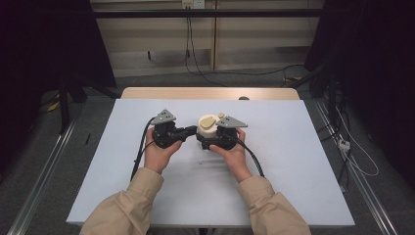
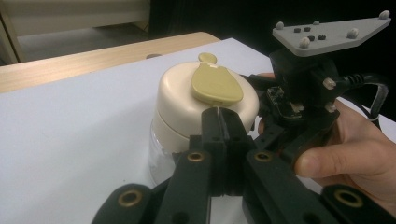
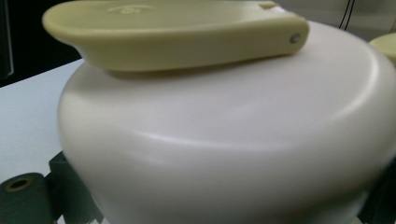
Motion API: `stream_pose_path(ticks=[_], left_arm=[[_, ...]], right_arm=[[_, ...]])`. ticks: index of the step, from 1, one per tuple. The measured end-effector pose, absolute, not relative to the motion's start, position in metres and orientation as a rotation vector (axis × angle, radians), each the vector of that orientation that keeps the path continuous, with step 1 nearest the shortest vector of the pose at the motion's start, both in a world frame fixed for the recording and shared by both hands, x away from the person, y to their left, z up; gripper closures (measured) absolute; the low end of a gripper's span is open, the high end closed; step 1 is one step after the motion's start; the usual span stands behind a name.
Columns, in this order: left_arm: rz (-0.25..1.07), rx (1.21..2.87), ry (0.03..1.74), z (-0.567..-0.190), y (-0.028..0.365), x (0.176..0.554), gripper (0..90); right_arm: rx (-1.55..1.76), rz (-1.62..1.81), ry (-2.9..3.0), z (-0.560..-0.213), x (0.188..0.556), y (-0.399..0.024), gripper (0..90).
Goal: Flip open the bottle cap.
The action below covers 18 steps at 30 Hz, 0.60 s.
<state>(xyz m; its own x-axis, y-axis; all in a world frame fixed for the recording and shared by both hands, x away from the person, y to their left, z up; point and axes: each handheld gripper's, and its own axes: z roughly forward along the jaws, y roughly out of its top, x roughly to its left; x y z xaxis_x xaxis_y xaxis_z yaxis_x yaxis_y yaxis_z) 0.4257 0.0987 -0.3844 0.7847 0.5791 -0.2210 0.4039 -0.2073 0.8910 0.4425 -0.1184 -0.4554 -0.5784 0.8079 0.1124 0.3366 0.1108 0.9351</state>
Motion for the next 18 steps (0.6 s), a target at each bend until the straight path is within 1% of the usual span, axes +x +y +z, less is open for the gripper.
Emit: stream_pose_path(ticks=[18], left_arm=[[0.198,1.877,0.768,-0.385,0.086,0.433,90.0]], right_arm=[[1.11,1.471,1.966,-0.455,0.443,-0.118,6.1]])
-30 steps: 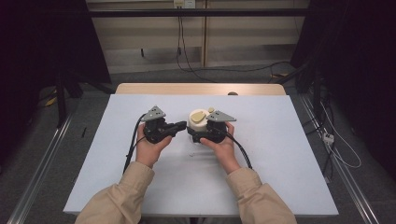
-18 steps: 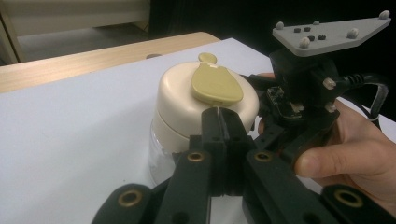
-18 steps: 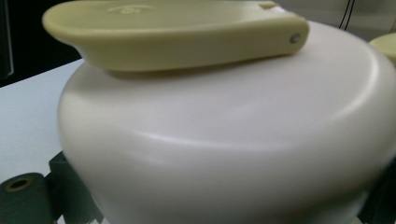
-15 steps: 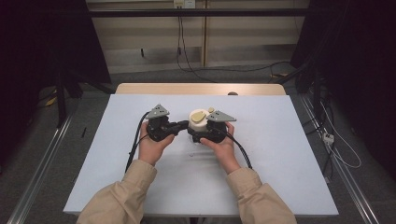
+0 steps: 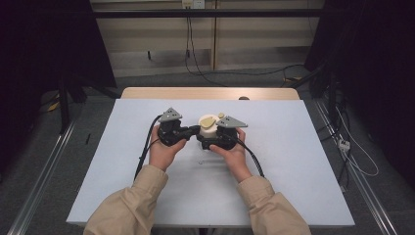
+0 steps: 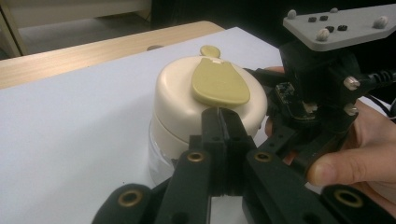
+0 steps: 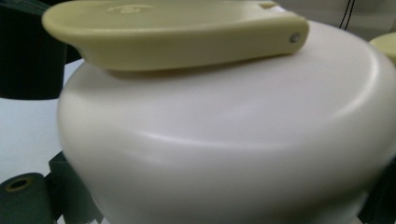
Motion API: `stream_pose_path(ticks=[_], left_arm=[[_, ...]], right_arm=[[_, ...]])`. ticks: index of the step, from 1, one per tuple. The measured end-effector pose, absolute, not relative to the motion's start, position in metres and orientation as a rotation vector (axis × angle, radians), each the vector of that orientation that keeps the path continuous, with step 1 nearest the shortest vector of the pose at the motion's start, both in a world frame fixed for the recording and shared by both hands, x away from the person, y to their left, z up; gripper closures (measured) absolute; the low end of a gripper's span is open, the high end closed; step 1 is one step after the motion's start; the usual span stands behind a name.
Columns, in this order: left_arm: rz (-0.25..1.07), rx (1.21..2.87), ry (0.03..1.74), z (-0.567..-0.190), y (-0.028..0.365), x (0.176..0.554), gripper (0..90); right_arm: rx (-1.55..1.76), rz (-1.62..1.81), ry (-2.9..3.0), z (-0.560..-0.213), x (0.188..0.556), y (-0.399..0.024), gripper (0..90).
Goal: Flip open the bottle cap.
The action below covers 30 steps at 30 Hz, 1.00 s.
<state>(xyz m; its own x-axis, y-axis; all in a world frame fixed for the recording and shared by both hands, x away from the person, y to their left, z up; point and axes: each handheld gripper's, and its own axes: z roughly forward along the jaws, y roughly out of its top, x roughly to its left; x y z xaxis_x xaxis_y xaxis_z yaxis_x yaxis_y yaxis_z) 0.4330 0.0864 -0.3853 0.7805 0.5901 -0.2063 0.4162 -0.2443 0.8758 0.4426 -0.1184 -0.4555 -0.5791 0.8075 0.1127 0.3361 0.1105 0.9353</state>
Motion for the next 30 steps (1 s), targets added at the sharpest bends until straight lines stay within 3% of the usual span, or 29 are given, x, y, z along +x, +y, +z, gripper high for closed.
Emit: stream_pose_path(ticks=[30], left_arm=[[0.215,1.905,0.767,-0.3816,0.0816,0.4345,90.0]], right_arm=[[1.114,1.475,1.966,-0.4557,0.4427,-0.1185,6.1]])
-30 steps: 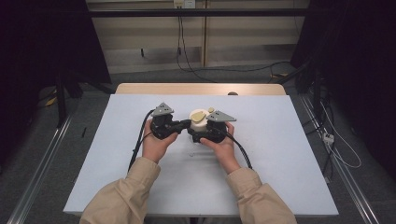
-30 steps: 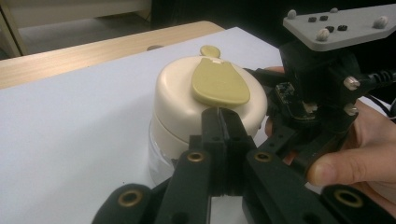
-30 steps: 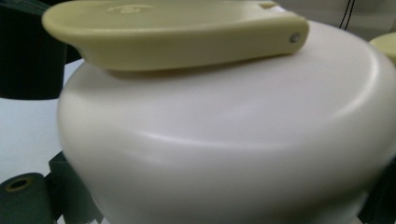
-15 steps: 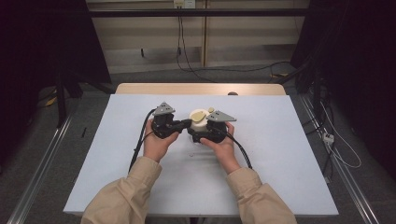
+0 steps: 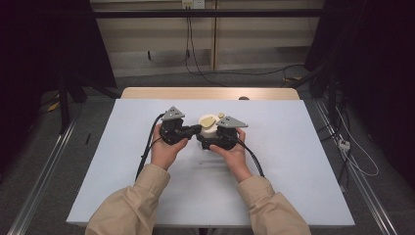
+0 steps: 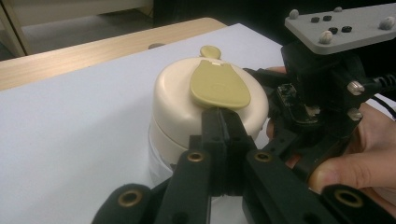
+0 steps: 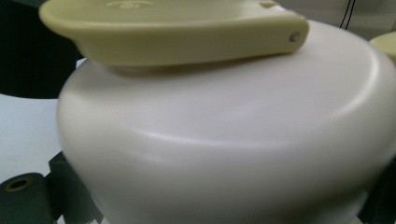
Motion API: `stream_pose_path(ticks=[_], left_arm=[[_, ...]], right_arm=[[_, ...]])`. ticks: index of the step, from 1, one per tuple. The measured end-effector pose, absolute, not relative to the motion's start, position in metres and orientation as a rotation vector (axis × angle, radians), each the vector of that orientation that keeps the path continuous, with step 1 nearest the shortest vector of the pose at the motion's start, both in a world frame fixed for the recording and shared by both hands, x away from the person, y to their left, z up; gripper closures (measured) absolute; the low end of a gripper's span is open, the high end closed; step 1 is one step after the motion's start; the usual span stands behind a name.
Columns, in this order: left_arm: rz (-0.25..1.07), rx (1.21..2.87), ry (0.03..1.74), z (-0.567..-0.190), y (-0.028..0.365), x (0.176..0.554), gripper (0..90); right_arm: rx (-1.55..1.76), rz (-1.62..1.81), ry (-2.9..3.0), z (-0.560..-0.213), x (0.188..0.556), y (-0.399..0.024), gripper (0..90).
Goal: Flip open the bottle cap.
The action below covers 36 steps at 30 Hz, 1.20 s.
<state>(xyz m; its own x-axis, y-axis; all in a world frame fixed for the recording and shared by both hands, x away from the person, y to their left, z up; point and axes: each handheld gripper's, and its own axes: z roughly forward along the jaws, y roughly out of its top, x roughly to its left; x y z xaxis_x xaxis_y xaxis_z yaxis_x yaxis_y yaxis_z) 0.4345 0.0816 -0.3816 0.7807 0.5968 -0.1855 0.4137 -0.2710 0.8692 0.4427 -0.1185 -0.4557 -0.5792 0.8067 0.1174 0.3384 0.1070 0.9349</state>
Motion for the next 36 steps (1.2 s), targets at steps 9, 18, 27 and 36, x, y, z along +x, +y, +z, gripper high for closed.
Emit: stream_pose_path(ticks=[9,18,27,36], left_arm=[[0.215,1.904,0.77,-0.379,0.08,0.434,90.0],[0.219,1.901,0.763,-0.376,0.078,0.435,90.0],[0.221,1.898,0.764,-0.374,0.077,0.436,90.0],[0.22,1.884,0.764,-0.37,0.076,0.438,90.0]], right_arm=[[1.115,1.475,1.966,-0.456,0.443,-0.118,6.1],[1.115,1.475,1.967,-0.456,0.443,-0.118,6.1],[1.113,1.474,1.967,-0.456,0.443,-0.119,6.1],[1.116,1.479,1.966,-0.456,0.443,-0.119,6.0]])
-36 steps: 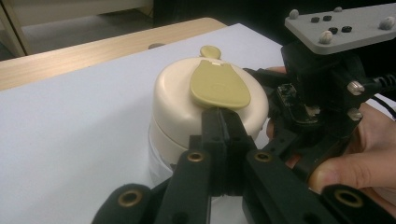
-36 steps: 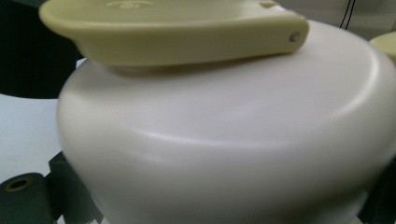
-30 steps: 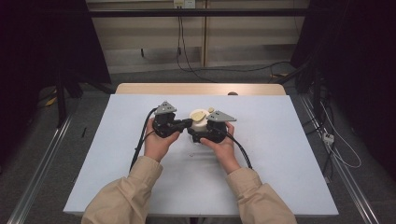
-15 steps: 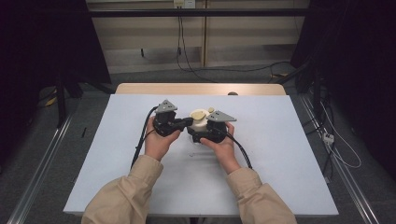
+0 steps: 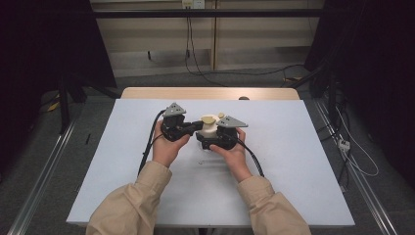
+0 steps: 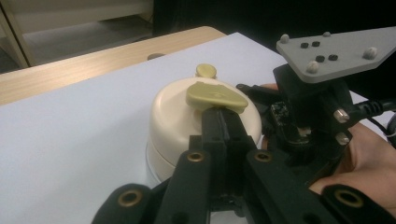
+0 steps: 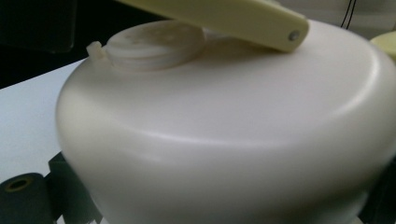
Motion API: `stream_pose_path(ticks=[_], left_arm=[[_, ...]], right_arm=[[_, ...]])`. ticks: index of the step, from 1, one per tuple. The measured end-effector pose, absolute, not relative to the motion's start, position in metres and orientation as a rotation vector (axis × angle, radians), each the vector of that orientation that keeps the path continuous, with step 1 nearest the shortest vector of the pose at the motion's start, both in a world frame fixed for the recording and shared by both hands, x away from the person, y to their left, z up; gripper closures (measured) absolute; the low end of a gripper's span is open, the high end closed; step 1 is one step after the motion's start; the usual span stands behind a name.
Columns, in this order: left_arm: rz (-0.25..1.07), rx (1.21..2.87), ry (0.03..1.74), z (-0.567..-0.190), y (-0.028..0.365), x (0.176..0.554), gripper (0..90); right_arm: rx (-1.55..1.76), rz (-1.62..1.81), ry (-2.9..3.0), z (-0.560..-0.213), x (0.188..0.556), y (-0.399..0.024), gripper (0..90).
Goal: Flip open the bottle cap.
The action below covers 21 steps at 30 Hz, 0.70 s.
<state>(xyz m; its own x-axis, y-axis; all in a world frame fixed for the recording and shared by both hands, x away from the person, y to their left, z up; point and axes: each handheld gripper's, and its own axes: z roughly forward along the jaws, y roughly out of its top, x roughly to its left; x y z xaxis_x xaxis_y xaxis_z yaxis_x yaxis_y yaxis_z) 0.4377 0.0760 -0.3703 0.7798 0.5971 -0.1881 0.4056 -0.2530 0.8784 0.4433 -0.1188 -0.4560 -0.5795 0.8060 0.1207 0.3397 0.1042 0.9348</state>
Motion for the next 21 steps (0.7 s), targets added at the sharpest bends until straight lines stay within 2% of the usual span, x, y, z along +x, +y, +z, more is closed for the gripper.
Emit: stream_pose_path(ticks=[21], left_arm=[[0.226,1.874,0.762,-0.3673,0.0695,0.4426,90.0]], right_arm=[[1.112,1.479,1.966,-0.4563,0.4434,-0.1188,6.0]])
